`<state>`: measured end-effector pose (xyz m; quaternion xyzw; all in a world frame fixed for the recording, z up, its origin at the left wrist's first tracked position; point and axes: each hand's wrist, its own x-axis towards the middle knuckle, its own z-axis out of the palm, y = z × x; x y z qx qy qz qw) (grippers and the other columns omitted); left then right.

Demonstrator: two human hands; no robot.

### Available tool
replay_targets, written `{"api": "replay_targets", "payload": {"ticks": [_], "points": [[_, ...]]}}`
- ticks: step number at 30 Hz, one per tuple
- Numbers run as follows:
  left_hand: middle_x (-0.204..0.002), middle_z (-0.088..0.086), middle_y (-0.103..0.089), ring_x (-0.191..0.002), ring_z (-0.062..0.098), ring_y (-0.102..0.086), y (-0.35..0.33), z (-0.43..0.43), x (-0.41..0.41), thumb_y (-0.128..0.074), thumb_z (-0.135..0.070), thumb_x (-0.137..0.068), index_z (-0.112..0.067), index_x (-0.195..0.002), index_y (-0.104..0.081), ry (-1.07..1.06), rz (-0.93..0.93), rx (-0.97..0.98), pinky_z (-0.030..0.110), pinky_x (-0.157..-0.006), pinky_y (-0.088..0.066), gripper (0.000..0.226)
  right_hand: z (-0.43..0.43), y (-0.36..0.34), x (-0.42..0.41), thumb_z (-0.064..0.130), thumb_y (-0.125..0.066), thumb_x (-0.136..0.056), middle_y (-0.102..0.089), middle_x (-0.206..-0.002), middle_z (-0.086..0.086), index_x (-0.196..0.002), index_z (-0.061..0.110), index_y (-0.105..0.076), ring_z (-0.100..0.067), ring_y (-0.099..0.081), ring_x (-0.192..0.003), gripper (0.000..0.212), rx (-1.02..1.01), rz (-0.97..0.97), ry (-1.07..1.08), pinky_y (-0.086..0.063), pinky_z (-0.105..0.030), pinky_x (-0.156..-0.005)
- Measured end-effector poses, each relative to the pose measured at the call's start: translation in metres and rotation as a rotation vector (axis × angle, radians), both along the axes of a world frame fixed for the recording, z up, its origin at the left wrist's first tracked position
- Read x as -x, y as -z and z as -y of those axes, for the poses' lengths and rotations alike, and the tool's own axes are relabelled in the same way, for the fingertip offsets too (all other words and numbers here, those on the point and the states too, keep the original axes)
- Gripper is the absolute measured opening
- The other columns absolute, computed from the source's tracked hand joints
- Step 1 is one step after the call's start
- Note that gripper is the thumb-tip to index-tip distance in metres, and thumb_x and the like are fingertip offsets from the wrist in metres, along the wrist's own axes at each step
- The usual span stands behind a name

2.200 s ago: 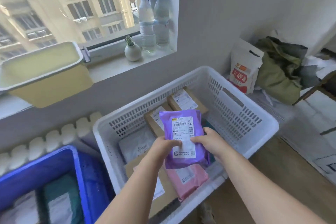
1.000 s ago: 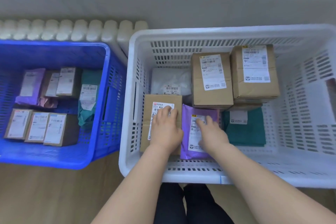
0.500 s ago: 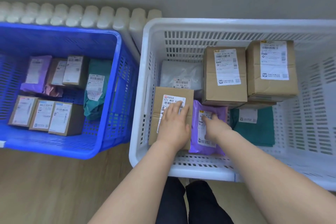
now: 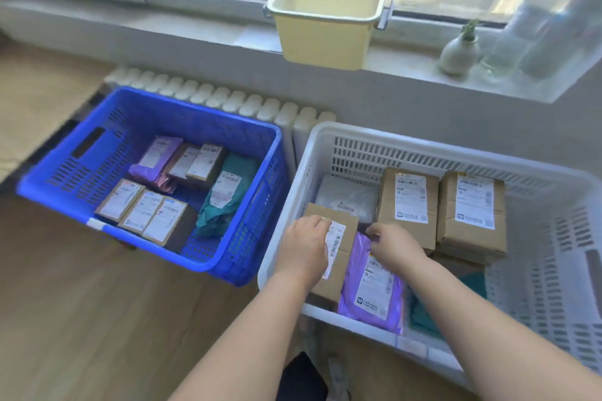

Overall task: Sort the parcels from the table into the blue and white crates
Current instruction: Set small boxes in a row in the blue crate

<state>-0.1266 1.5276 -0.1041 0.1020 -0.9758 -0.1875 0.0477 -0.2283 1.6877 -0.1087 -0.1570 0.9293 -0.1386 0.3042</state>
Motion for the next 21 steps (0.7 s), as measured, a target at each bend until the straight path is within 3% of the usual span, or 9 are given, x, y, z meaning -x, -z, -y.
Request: {"api": "replay_targets", "payload": {"ticks": [2, 4, 8, 10, 13, 17, 21], "points": [[-0.091, -0.001, -0.067, -0.08, 0.023, -0.063, -0.018, 0.012, -0.005, -0.042, -0.009, -0.071, -0.014, -0.098, -0.069, -0.06, -0.052, 0.023, 0.032, -0.073, -0.048, 0.039, 0.018, -0.024, 0.009, 0.011, -0.043, -0.094, -0.054, -0.129, -0.007, -0.119, 0.022, -0.063, -0.028, -0.057, -0.109, 0.034, 0.055, -0.087, -0.021, -0.045, -0.032, -0.081], [-0.091, 0.001, -0.065, -0.079, 0.025, -0.062, -0.038, 0.027, -0.017, -0.045, -0.009, -0.071, -0.013, -0.098, -0.068, -0.14, -0.083, 0.06, 0.036, -0.072, -0.051, 0.036, 0.042, -0.05, 0.011, 0.01, -0.043, -0.094, -0.054, -0.131, -0.009, -0.127, 0.018, -0.062, -0.03, -0.056, -0.116, 0.039, 0.122, -0.17, -0.062, -0.047, -0.035, -0.089], [-0.088, 0.003, -0.065, -0.074, 0.027, -0.063, -0.058, 0.075, -0.051, -0.035, -0.014, -0.072, -0.011, -0.096, -0.07, -0.344, -0.029, 0.098, 0.037, -0.066, -0.054, 0.043, 0.103, -0.086, -0.003, 0.011, -0.043, -0.095, -0.058, -0.128, -0.007, -0.126, 0.019, -0.064, -0.026, -0.057, -0.116, 0.039, 0.26, -0.269, -0.189, -0.046, -0.035, -0.094], [-0.102, 0.004, -0.065, -0.088, 0.028, -0.065, -0.067, 0.101, -0.076, -0.045, -0.01, -0.076, -0.012, -0.11, -0.069, -0.451, 0.023, 0.091, 0.04, -0.078, -0.053, 0.041, 0.14, -0.096, -0.021, 0.015, -0.045, -0.096, -0.059, -0.127, -0.003, -0.124, 0.021, -0.065, -0.024, -0.058, -0.116, 0.034, 0.312, -0.277, -0.273, -0.046, -0.034, -0.094], [-0.135, 0.002, -0.051, -0.124, 0.025, -0.05, -0.072, 0.133, -0.11, -0.049, -0.014, -0.091, -0.018, -0.141, -0.048, -0.602, 0.078, 0.037, 0.036, -0.105, -0.036, 0.051, 0.194, -0.102, -0.053, 0.015, -0.047, -0.096, -0.057, -0.128, -0.001, -0.123, 0.023, -0.066, -0.022, -0.057, -0.118, 0.034, 0.346, -0.275, -0.41, -0.045, -0.032, -0.095], [-0.142, -0.004, -0.043, -0.13, 0.017, -0.041, -0.076, 0.187, -0.158, -0.045, -0.016, -0.095, -0.024, -0.144, -0.042, -0.77, -0.005, 0.005, 0.027, -0.108, -0.029, 0.05, 0.274, -0.107, -0.104, 0.02, -0.045, -0.099, -0.053, -0.128, 0.002, -0.125, 0.026, -0.062, -0.022, -0.059, -0.108, 0.032, 0.367, -0.263, -0.566, -0.046, -0.03, -0.078], [-0.142, -0.003, -0.043, -0.13, 0.019, -0.041, -0.083, 0.249, -0.205, -0.046, -0.016, -0.094, -0.022, -0.145, -0.04, -0.865, 0.002, -0.01, 0.028, -0.108, -0.029, 0.052, 0.348, -0.11, -0.146, 0.018, -0.05, -0.096, -0.054, -0.126, 0.002, -0.126, 0.025, -0.062, -0.021, -0.056, -0.114, 0.033, 0.384, -0.256, -0.65, -0.047, -0.031, -0.085]]}}
